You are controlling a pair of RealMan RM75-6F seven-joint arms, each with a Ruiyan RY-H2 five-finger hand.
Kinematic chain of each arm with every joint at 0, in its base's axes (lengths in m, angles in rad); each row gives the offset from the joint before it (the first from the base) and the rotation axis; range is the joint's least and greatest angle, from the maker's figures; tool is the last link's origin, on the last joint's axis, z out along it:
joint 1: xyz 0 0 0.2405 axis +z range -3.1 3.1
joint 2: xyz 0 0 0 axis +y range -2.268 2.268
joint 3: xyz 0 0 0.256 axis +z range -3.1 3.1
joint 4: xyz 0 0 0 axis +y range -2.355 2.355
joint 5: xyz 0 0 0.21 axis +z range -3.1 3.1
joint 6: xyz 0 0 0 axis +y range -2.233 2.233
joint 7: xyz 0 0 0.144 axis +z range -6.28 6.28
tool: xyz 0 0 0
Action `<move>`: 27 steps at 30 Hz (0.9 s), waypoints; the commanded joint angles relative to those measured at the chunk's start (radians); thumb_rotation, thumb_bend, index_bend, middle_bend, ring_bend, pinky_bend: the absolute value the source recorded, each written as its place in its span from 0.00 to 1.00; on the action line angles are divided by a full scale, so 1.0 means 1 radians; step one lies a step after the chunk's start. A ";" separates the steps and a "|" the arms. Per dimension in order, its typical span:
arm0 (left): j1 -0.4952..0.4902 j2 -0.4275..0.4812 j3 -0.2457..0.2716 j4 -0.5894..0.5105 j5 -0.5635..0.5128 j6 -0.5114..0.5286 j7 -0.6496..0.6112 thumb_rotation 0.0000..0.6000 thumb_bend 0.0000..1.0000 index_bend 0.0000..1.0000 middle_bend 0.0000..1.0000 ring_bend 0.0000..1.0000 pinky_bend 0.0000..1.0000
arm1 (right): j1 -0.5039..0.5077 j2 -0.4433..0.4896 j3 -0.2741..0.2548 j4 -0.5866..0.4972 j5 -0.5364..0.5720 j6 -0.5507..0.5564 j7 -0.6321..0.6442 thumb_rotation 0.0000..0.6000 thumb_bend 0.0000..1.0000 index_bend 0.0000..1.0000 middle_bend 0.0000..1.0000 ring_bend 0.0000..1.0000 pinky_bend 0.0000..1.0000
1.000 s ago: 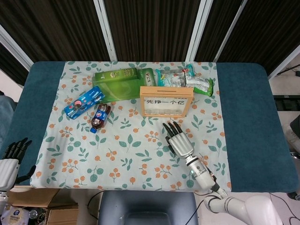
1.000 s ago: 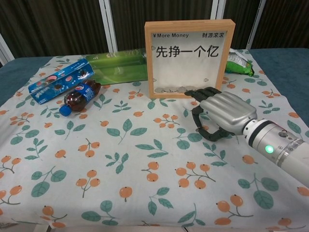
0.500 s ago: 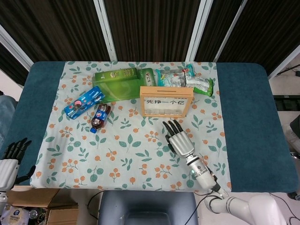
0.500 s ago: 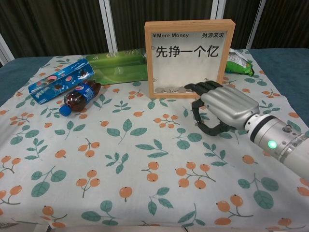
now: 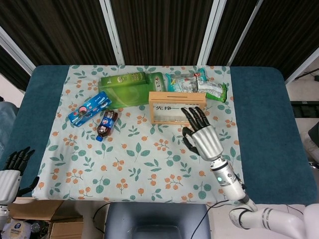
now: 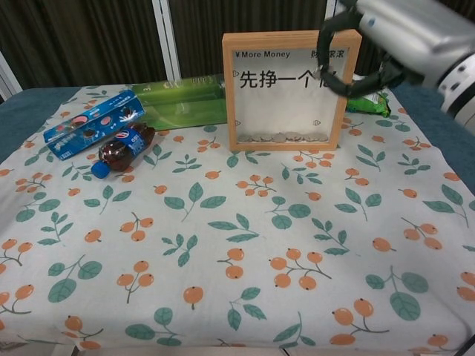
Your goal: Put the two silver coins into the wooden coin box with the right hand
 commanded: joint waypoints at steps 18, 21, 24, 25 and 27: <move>0.002 0.012 -0.001 0.000 -0.004 -0.002 -0.023 1.00 0.35 0.00 0.00 0.00 0.00 | 0.267 0.071 0.378 0.003 0.633 -0.227 -0.364 1.00 0.62 0.74 0.18 0.00 0.00; 0.001 0.014 -0.002 -0.001 -0.006 -0.004 -0.026 1.00 0.35 0.00 0.00 0.00 0.00 | 0.304 0.062 0.368 0.040 0.707 -0.262 -0.415 1.00 0.63 0.74 0.18 0.00 0.00; 0.000 0.016 -0.001 -0.002 -0.007 -0.009 -0.027 1.00 0.35 0.00 0.00 0.00 0.00 | 0.336 0.055 0.356 0.070 0.765 -0.291 -0.450 1.00 0.63 0.74 0.18 0.00 0.00; -0.001 0.017 -0.002 -0.002 -0.007 -0.010 -0.027 1.00 0.35 0.00 0.00 0.00 0.00 | 0.348 0.053 0.355 0.075 0.792 -0.304 -0.459 1.00 0.64 0.74 0.18 0.00 0.00; -0.002 0.017 -0.002 -0.003 -0.008 -0.012 -0.028 1.00 0.35 0.00 0.00 0.00 0.00 | 0.364 0.054 0.352 0.077 0.835 -0.323 -0.477 1.00 0.63 0.74 0.18 0.00 0.00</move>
